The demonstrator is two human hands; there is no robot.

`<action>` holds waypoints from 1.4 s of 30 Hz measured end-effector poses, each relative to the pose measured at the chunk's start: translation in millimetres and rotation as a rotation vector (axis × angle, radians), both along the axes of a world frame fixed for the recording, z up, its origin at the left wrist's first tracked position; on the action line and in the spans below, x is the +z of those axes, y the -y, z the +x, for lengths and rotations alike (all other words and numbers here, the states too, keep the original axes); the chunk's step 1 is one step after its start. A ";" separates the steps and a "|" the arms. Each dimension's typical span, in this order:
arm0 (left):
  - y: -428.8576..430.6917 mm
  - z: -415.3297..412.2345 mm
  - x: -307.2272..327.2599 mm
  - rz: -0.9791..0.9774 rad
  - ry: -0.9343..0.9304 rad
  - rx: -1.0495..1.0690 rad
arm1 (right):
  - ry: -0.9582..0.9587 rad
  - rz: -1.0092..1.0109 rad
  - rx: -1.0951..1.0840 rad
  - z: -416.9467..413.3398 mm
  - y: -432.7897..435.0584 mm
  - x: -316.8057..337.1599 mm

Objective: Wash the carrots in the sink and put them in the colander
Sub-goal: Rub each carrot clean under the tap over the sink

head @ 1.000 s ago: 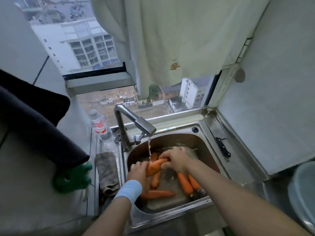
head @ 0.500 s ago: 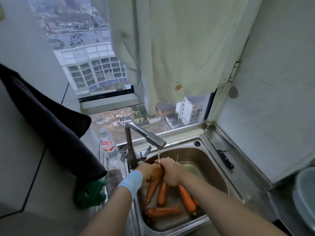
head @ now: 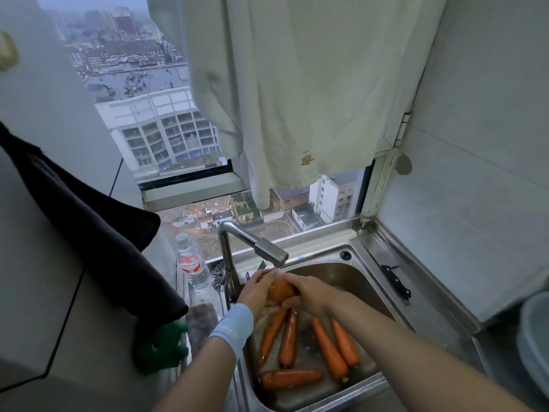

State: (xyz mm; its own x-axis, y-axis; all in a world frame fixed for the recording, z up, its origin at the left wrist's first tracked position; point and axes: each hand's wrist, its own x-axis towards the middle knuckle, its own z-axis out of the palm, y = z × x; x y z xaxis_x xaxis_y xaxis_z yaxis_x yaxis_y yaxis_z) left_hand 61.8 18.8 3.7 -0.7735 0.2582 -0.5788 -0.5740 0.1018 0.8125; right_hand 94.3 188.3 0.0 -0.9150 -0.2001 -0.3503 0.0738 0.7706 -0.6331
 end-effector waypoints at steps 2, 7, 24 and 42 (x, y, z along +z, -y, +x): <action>-3.4 1.1 -2.5 0.025 -0.008 0.011 | 0.037 -0.018 -0.004 5.9 -2.5 -2.3; -10.4 -0.7 -7.9 -0.006 0.093 0.231 | -0.051 -0.047 -0.128 17.8 -4.5 -8.9; -3.2 -2.0 -12.5 -0.221 -0.102 0.194 | -0.096 0.166 0.108 13.7 3.7 3.4; -15.1 9.6 20.3 -0.094 -0.060 0.140 | -0.269 0.407 -0.091 10.9 15.1 14.3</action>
State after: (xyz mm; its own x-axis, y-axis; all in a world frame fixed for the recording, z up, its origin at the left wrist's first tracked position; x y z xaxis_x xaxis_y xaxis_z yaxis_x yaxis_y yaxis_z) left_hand 71.3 33.9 24.0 -0.8321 0.0920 -0.5470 -0.5387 0.1013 0.8364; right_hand 105.2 173.2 14.3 -0.9911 -0.0116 -0.1323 0.0272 0.9572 -0.2882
